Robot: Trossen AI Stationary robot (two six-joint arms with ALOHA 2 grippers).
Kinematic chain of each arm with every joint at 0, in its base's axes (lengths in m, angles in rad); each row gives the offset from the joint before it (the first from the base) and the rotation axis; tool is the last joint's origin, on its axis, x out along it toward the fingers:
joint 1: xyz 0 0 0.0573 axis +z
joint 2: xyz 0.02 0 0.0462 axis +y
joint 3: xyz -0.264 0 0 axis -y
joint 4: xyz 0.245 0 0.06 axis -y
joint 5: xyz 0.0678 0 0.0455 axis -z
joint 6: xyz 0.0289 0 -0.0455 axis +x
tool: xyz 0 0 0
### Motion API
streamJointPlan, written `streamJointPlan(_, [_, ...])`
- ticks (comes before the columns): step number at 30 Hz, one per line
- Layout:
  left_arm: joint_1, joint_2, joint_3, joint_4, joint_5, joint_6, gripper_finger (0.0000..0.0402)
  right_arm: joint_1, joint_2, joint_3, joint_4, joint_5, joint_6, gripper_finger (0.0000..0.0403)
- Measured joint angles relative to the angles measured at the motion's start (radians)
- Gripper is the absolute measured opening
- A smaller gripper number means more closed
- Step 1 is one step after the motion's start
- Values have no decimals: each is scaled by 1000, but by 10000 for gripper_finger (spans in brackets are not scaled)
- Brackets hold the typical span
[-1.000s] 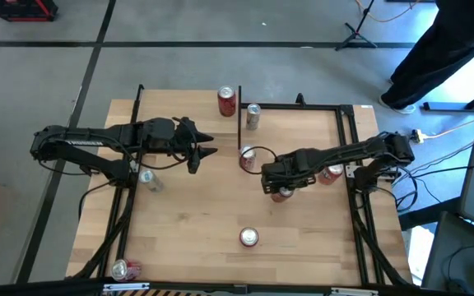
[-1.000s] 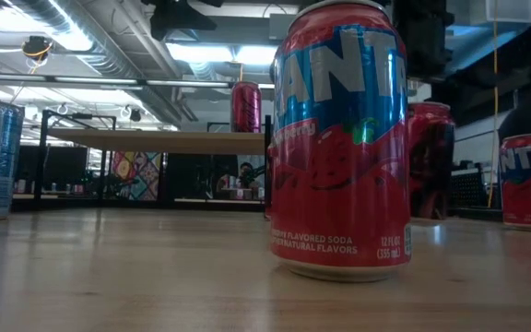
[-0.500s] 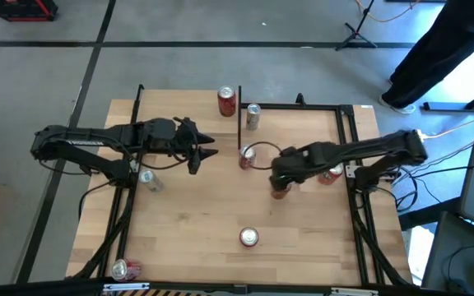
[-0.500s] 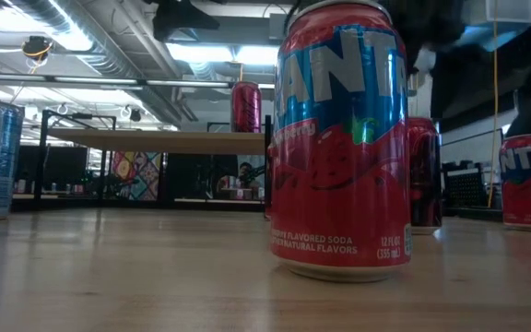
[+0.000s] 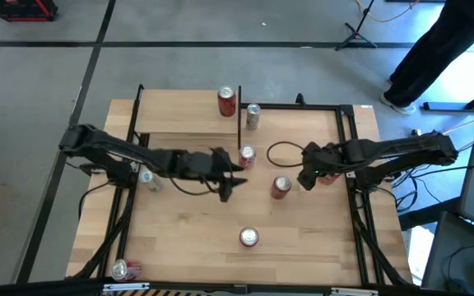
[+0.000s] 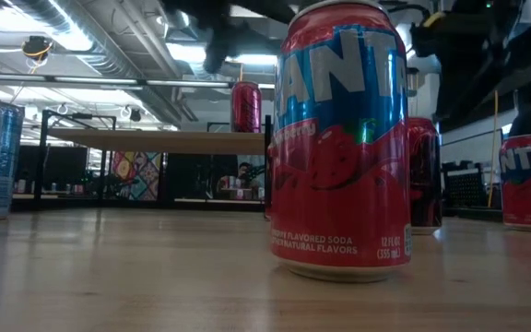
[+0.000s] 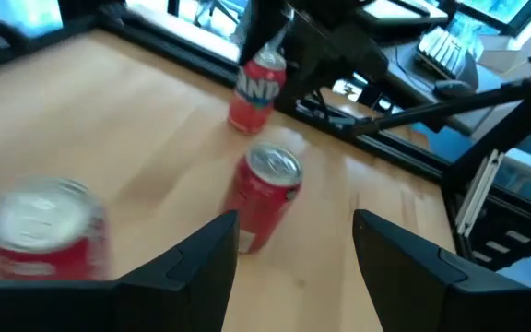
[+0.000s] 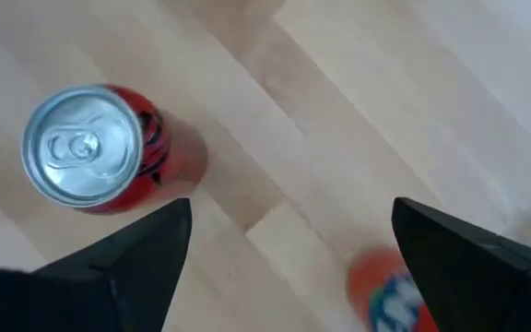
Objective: Place canned beverage on shelf
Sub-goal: Put the red-black soda can on the shelf aligned with the other red-black soda can
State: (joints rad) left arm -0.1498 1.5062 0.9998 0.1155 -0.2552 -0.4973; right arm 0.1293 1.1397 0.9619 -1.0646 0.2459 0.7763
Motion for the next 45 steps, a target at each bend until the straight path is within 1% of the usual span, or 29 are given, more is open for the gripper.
streamJointPlan(2, [-20, 64, 27, 13, -16, -19, 209, 1, 3, -28, 58, -20, -64, 363])
streamJointPlan(5, [-41, 162, 101, 7, -24, -18, 209, 1, 12, -49, 108, -18, -146, 363])
streamJointPlan(11, [-45, 346, 236, -1, -69, 13, 209, 1, 40, -54, 141, 54, -278, 363])
streamJointPlan(16, [-40, 477, 342, 9, -54, 12, 209, -13, 93, -55, 165, 74, -325, 363])
streamJointPlan(20, [-40, 554, 397, 4, -48, 4, 209, -27, 137, -55, 186, 74, -332, 363])
streamJointPlan(23, [-38, 583, 406, 5, -69, -32, 209, -25, 158, -55, 200, 60, -337, 363])
streamJointPlan(27, [-31, 588, 406, -25, -146, -103, 209, -25, 161, -55, 201, 2, -337, 363])
streamJointPlan(30, [-23, 588, 406, -33, -186, -122, 209, -25, 161, -55, 200, -31, -337, 363])
streamJointPlan(37, [-13, 587, 407, -56, -183, -123, 209, -24, 161, -55, 194, -108, -343, 363])
streamJointPlan(45, [-11, 550, 407, -127, -196, -125, 209, -24, 161, -55, 215, -219, -422, 363])
